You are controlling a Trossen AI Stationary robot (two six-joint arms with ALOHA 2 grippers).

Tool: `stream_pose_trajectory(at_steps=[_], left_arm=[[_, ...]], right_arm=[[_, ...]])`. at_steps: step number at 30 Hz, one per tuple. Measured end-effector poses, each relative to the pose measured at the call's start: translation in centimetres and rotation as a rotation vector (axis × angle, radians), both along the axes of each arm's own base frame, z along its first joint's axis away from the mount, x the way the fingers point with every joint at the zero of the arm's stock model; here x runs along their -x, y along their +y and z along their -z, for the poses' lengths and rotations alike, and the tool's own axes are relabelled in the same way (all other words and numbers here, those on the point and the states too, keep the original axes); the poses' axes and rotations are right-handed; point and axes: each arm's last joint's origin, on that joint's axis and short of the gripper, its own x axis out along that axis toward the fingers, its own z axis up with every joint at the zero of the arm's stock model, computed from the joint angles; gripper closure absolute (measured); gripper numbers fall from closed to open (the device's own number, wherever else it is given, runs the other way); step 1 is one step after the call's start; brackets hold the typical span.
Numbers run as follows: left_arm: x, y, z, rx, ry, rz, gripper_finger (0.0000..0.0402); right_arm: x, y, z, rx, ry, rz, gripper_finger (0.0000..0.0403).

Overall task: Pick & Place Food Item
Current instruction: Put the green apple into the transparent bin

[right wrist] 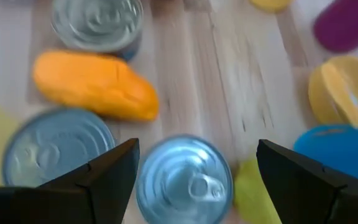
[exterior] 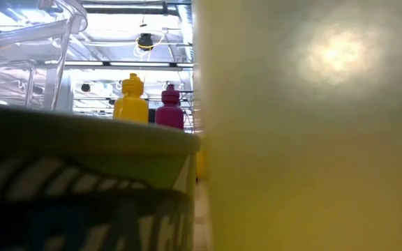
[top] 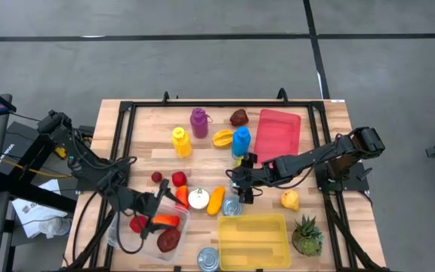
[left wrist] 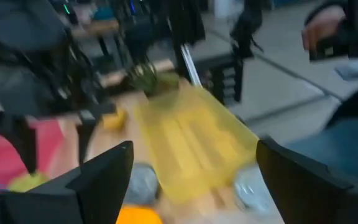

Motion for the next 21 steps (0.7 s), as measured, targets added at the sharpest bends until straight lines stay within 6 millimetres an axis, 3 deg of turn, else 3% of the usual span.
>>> stream_pose_trajectory(at_steps=[5,11,21], left_arm=[[-0.9,2.4,2.3,0.019,-0.113,-0.067,0.0065],[-1.7,5.2,4.1,0.041,-0.12,-0.078,0.0057],[-2.2,6.3,4.3,0.026,-0.119,-0.039,0.0059]], right_arm=[[0.4,-1.2,0.4,0.012,0.073,0.043,0.0089],[1.3,-3.6,0.9,0.025,0.206,0.123,0.0058],[1.0,-7.0,1.2,-0.064,0.242,0.142,0.0006]])
